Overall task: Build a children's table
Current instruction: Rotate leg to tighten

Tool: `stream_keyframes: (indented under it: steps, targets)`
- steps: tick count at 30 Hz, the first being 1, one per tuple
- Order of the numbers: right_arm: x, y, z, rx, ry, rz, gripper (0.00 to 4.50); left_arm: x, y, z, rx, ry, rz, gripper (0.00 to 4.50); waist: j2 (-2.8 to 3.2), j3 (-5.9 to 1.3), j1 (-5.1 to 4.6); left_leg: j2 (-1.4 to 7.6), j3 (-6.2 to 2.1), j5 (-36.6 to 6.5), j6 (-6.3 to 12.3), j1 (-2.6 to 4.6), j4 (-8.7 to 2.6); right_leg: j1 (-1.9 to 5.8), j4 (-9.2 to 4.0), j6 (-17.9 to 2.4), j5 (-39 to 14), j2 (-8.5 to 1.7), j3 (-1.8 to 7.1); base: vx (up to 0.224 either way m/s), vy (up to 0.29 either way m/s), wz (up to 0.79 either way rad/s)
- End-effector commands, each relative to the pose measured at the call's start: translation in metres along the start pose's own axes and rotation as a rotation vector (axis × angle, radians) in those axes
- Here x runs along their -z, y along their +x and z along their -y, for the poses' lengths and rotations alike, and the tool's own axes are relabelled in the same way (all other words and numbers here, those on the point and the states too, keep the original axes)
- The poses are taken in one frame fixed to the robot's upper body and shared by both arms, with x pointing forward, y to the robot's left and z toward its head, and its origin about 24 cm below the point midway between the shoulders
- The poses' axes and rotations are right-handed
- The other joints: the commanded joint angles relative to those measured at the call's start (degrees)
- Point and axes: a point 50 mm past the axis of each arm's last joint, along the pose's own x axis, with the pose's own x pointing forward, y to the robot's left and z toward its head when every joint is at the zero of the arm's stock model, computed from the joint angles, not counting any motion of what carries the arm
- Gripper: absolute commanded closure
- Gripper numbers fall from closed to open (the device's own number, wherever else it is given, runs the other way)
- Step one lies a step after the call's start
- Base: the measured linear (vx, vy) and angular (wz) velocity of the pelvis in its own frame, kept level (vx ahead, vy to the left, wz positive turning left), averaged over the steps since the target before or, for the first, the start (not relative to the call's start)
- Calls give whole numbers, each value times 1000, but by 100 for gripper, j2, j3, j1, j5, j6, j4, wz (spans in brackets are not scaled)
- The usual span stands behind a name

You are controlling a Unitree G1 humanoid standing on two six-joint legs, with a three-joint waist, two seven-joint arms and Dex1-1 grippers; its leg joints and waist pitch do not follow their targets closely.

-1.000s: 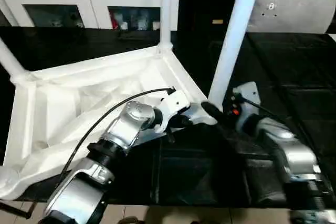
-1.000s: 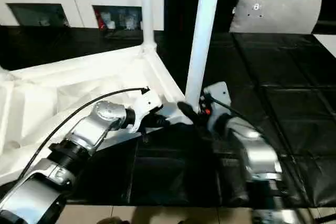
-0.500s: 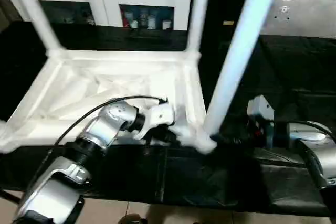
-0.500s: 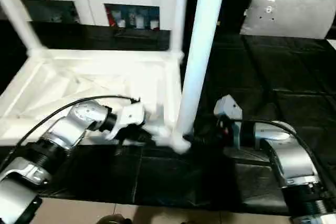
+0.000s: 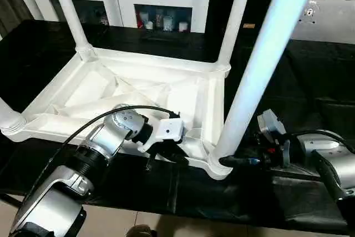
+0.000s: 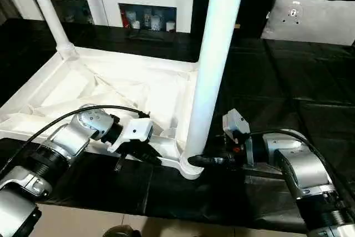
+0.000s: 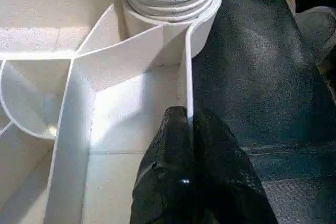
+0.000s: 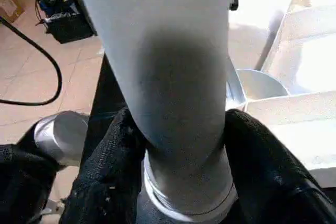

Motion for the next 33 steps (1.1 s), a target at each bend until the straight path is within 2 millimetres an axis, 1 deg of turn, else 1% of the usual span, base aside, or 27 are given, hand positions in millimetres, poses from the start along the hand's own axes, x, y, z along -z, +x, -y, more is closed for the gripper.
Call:
stream_keyframes:
  steps: [1,4,5,6,8,9,10,11,12,13,14,15,16,17,18,19,20,21,22,23,24,25,26,28,29,31,33]
  targets:
    - [-1,2,-3,-16,33,44,251,-10,5,-1,21,6,35,450,-94,-420,-26,523,-160,-157,656,17,-359,297,-372,-1323,-640,-661,360,0,0,0]
    - [-3,4,-3,23,53,90,256,-12,5,-5,-28,-32,58,450,-108,-410,-21,525,-158,-131,665,10,-361,294,-371,-1322,-627,-656,365,0,0,0]
    - [-6,9,2,112,81,142,256,-13,7,-10,-105,-81,77,450,-98,-395,-44,518,-167,-200,623,10,-372,281,-397,-1301,-797,-652,355,0,0,0]
    - [-7,9,2,119,83,145,256,-13,7,-11,-111,-85,79,450,-98,-395,-44,518,-167,-200,623,10,-372,281,-397,-1301,-797,-652,355,0,0,0]
    - [-6,16,13,300,105,141,256,-14,11,-17,-213,-169,91,450,-109,-376,-92,492,-176,-367,437,30,-394,279,-451,-1211,-1245,-664,356,0,0,0]
    - [-5,19,18,376,114,133,256,-15,13,-20,-254,-199,97,450,-101,-356,-145,476,-183,-413,314,6,-413,287,-462,-1141,-1433,-656,352,0,0,0]
    - [-5,22,22,430,128,141,256,-16,15,-22,-278,-220,106,450,-107,-357,-165,463,-194,-432,282,5,-418,294,-481,-1104,-1524,-659,343,0,0,0]
    - [-4,26,27,490,145,141,256,-17,17,-24,-310,-248,117,450,-111,-357,-246,454,-202,-411,224,-6,-424,303,-480,-1078,-1551,-654,339,0,0,0]
    - [-3,29,30,542,158,137,256,-18,20,-26,-342,-272,124,450,-114,-359,-278,451,-204,-394,222,-11,-424,311,-485,-1073,-1551,-654,338,0,0,0]
    - [-3,31,33,576,165,132,257,-19,22,-28,-364,-288,127,450,-116,-367,-354,428,-191,-314,274,-27,-407,313,-487,-1073,-1473,-642,337,0,0,0]
    - [-2,35,38,655,189,123,257,-20,25,-31,-407,-316,134,450,-123,-367,-367,417,-184,-269,313,-29,-398,315,-502,-1067,-1429,-636,341,0,0,0]
    - [0,40,44,754,231,117,257,-22,30,-36,-464,-351,144,450,-110,-377,-393,403,-171,-153,370,-33,-383,305,-485,-1113,-1233,-622,347,0,0,0]
    - [0,44,49,833,266,120,257,-26,35,-40,-509,-379,158,450,-111,-370,-433,399,-172,-122,383,-38,-391,302,-480,-1159,-1140,-608,345,0,0,0]
    - [-2,47,51,870,270,145,257,-29,39,-43,-536,-393,171,450,-124,-374,-441,384,-164,-138,371,-14,-386,301,-496,-1138,-1160,-603,342,0,0,0]
    - [-2,47,51,870,270,145,257,-29,39,-43,-536,-393,171,450,-116,-372,-441,383,-162,-130,378,-21,-387,306,-496,-1139,-1168,-611,348,0,0,0]
    - [-7,52,52,871,267,191,223,-35,44,-45,-558,-400,183,450,-89,-370,-438,401,-161,-162,421,-22,-388,306,-503,-1147,-1136,-619,354,0,0,0]
    - [-7,52,51,872,265,198,189,-36,45,-45,-557,-399,186,450,-88,-372,-432,420,-168,-170,438,-12,-393,309,-498,-1152,-1086,-619,354,0,0,0]
    - [-9,53,51,877,258,210,189,-38,47,-45,-555,-396,192,450,-91,-381,-433,432,-172,-96,498,-20,-395,314,-461,-1193,-844,-611,360,0,0,0]
    - [-11,54,50,874,257,228,186,-40,47,-44,-555,-395,194,450,-88,-385,-433,433,-176,-58,529,-27,-393,320,-448,-1217,-735,-615,359,0,0,0]
    - [-12,54,49,858,265,243,166,-40,47,-44,-548,-382,191,450,-78,-392,-431,445,-177,-22,590,-18,-389,314,-430,-1270,-570,-621,359,0,0,0]
    - [-12,52,49,846,252,242,154,-40,46,-42,-531,-353,184,450,-67,-391,-425,444,-173,-21,635,-16,-383,316,-429,-1309,-493,-623,360,0,0,0]
    - [-13,52,49,843,246,242,154,-40,46,-42,-526,-345,183,450,-70,-393,-425,444,-174,-8,650,-21,-382,324,-420,-1326,-446,-627,362,0,0,0]
    - [-13,49,48,834,226,240,141,-39,45,-40,-510,-324,180,450,-73,-388,-418,442,-171,-18,678,-26,-380,328,-421,-1340,-414,-629,361,0,0,0]
    - [-13,44,47,805,193,230,133,-36,42,-38,-489,-295,167,450,-79,-397,-395,439,-174,-15,710,-33,-371,345,-417,-1326,-404,-645,363,0,0,0]
    - [-13,38,46,774,159,220,110,-32,40,-36,-465,-267,151,450,-73,-403,-384,440,-173,46,741,-36,-367,342,-402,-1328,-331,-636,362,0,0,0]
    - [-13,31,45,750,134,208,102,-28,37,-34,-445,-254,132,450,-79,-398,-368,443,-167,52,788,-40,-359,340,-401,-1313,-275,-636,365,0,0,0]
    - [-11,10,41,660,48,136,94,-20,28,-27,-364,-189,102,450,-66,-409,-323,459,-167,1,812,-24,-348,328,-388,-1334,-232,-639,366,0,0,0]
